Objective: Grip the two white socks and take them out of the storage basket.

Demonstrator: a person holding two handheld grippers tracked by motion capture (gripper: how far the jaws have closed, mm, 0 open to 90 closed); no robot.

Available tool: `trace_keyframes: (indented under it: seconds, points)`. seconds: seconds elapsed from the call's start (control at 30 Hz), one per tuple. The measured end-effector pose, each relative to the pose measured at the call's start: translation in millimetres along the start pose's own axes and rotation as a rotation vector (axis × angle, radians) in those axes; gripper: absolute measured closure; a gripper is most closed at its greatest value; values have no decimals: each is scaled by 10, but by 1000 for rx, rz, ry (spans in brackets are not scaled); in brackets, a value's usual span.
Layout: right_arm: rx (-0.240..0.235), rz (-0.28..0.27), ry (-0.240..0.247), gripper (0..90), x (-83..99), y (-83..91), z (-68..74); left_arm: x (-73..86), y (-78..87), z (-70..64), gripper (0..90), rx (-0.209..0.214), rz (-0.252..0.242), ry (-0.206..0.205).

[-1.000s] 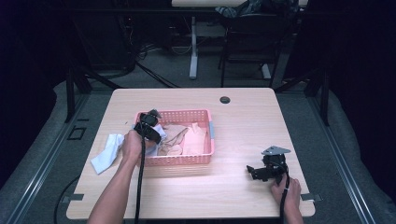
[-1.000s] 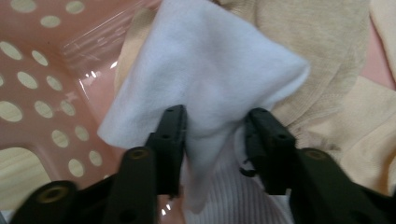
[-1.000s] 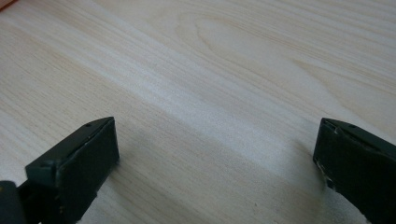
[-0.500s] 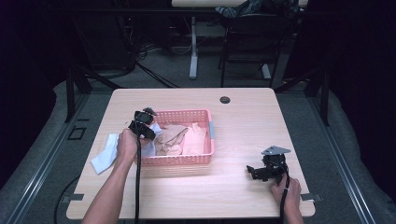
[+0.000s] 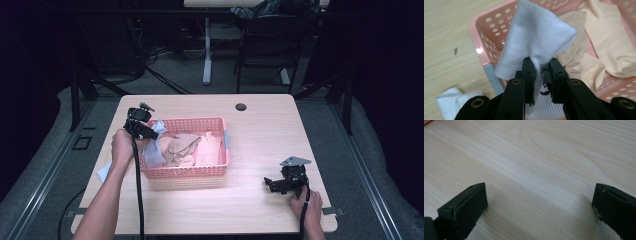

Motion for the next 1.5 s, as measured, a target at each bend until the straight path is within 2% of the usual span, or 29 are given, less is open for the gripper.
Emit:
trace_keyframes:
  seconds: [0.47, 0.73, 0.93, 1.17, 1.5]
  points:
    - [1, -2, 0, 0, 0, 0, 0, -145, 562, 25, 773, -22, -43, -15]
    - [2, -1, 0, 0, 0, 0, 0, -138, 930, 145, 773, -58, -59, -4]
    - [1, -1, -1, 0, 0, 0, 1, -71, 1150, 262, 772, -73, -58, 13]
    - [2, -1, 0, 0, 0, 0, 0, 25, 1303, 381, 772, -90, -57, 38]
    - [4, 2, 3, 0, 3, 1, -3, 118, 1387, 463, 771, -93, -27, 50]
Point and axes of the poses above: each handheld gripper's, and its own axes: y roughly backward along the jaws, x roughly out of its underside, z roughly to its left, the point moved 8 cm from there along -y, roughly forward along the jaws, and after that the axes turned 8 degrees about x, right-handed, at the moved point
